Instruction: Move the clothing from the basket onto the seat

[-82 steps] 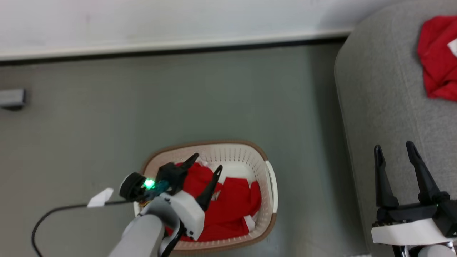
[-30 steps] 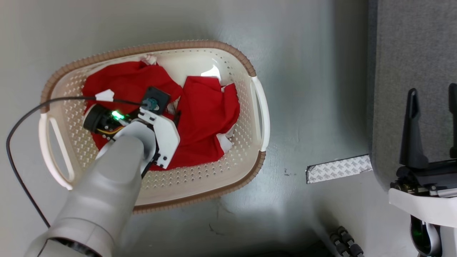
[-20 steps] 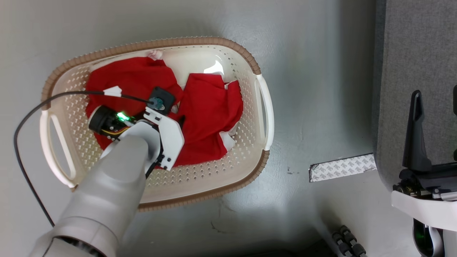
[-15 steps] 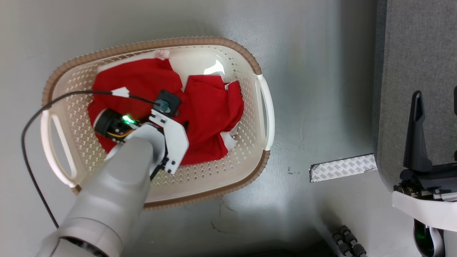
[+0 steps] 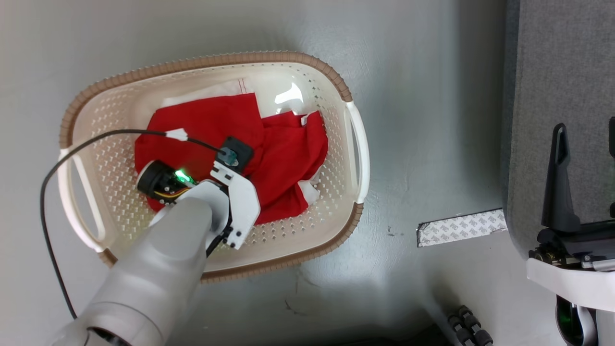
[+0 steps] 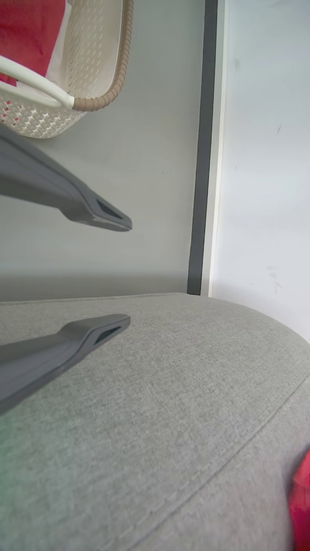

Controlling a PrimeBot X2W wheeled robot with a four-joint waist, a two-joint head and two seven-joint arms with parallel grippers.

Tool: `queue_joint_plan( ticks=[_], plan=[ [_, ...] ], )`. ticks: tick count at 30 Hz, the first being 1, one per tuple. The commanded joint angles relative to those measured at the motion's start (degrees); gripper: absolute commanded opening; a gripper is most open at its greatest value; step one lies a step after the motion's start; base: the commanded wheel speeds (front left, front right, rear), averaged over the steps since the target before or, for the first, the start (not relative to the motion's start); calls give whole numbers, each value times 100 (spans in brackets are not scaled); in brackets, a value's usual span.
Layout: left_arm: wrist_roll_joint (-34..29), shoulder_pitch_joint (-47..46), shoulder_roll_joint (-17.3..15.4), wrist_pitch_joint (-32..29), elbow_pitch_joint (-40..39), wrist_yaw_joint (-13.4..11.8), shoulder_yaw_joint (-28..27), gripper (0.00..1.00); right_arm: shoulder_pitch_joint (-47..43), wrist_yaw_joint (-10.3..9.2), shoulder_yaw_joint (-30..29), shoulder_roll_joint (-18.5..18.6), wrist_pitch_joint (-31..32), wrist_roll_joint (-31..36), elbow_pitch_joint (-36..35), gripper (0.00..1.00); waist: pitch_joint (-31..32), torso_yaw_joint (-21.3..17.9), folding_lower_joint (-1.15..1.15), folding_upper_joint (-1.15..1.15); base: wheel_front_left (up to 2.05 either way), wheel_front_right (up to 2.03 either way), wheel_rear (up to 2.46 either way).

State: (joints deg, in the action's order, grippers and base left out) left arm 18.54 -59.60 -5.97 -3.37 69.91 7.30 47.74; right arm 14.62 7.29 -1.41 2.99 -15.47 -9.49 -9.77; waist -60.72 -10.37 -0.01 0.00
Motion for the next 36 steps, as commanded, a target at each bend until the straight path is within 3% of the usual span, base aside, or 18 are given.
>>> queue_joint_plan(
  ticks=[1,15,25,31,36],
  plan=[
    [99,24,-61,38,-52,25,17,0,-36,35,-30,-17,59,-38,194,100,24,-2,1,0,0,0,0],
    [1175,471,-50,1020,-607,21,125,0,-95,20,34,-7,35,167,368,100,1265,262,1,0,0,0,0],
    [1842,1317,49,1673,-922,20,-19,0,-541,20,113,-7,35,210,807,100,2886,586,1,0,0,0,0],
    [2098,1866,-61,1830,-1310,-4,-305,0,-882,20,130,-7,35,245,1056,100,3905,765,1,0,0,0,0],
    [2164,2354,-269,1849,-1958,-189,-610,0,-1171,20,174,-8,36,282,1239,100,4658,893,1,0,0,0,0]
  ],
)
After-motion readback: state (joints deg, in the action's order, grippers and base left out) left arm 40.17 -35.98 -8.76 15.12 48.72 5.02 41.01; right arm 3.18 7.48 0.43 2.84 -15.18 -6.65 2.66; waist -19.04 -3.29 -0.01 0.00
